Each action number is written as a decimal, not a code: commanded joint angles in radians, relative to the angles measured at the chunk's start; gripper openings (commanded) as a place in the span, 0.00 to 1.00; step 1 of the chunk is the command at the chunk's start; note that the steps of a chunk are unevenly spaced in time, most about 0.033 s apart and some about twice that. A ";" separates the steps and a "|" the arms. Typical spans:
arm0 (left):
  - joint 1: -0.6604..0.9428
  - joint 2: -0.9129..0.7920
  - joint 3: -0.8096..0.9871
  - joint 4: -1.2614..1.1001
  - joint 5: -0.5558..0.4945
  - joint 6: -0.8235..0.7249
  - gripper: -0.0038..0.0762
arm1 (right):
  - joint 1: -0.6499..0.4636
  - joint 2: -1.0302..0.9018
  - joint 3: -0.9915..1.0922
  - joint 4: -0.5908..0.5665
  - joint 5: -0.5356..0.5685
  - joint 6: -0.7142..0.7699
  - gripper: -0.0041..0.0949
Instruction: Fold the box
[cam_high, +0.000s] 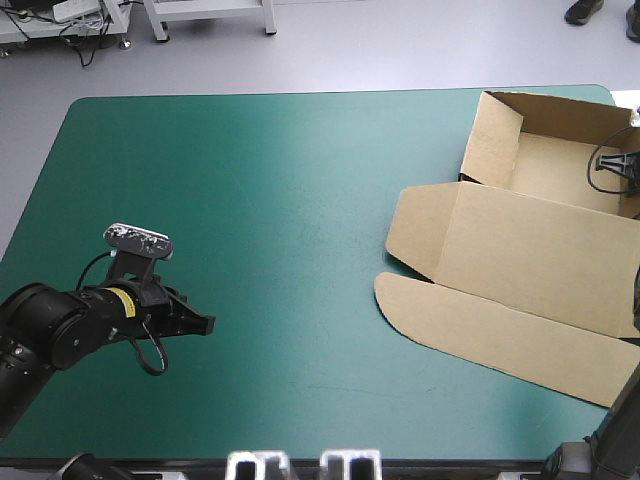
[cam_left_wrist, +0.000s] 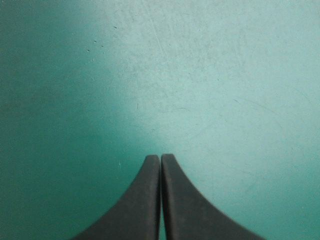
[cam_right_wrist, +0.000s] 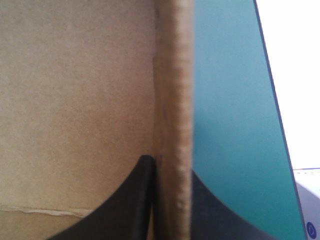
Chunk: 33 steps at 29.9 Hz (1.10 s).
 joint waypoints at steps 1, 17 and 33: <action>-0.004 -0.012 -0.025 0.005 -0.048 -0.007 0.04 | -0.027 -0.060 -0.037 -0.032 -0.049 -0.020 0.45; -0.004 -0.012 -0.025 0.007 -0.059 -0.011 0.04 | -0.055 -0.183 -0.247 0.214 0.079 -0.017 0.43; -0.004 -0.012 -0.025 0.017 -0.084 -0.002 0.04 | 0.492 -0.738 0.257 0.295 0.077 -0.204 0.04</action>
